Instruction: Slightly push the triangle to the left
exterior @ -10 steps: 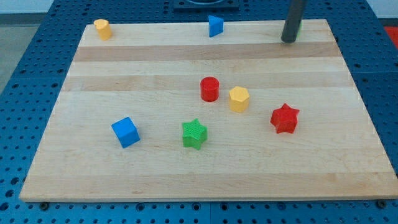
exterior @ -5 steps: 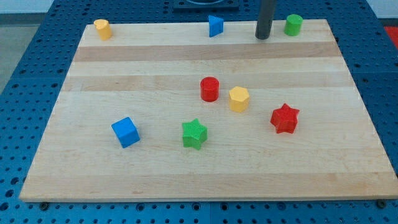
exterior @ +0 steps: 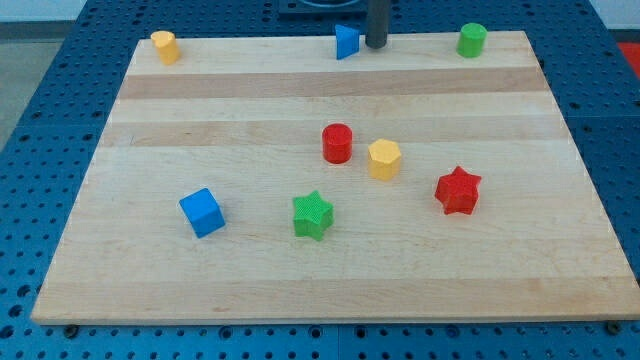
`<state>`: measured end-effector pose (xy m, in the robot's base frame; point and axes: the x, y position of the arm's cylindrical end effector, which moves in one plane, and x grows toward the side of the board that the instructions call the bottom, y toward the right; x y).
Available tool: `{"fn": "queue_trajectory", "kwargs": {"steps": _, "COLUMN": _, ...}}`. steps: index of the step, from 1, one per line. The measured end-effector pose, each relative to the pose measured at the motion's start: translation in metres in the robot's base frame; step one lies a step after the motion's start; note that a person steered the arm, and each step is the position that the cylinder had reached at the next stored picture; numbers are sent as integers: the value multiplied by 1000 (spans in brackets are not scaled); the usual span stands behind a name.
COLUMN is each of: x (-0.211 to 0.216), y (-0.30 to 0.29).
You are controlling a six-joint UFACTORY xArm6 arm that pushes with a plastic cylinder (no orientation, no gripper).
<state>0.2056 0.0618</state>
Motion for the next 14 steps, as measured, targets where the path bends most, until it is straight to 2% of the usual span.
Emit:
{"fn": "queue_trajectory", "kwargs": {"steps": 2, "x": 2, "y": -33}}
{"fn": "queue_trajectory", "kwargs": {"steps": 3, "x": 2, "y": -33}}
{"fn": "queue_trajectory", "kwargs": {"steps": 4, "x": 8, "y": -9}}
{"fn": "queue_trajectory", "kwargs": {"steps": 6, "x": 66, "y": -1}}
{"fn": "queue_trajectory", "kwargs": {"steps": 14, "x": 118, "y": -1}}
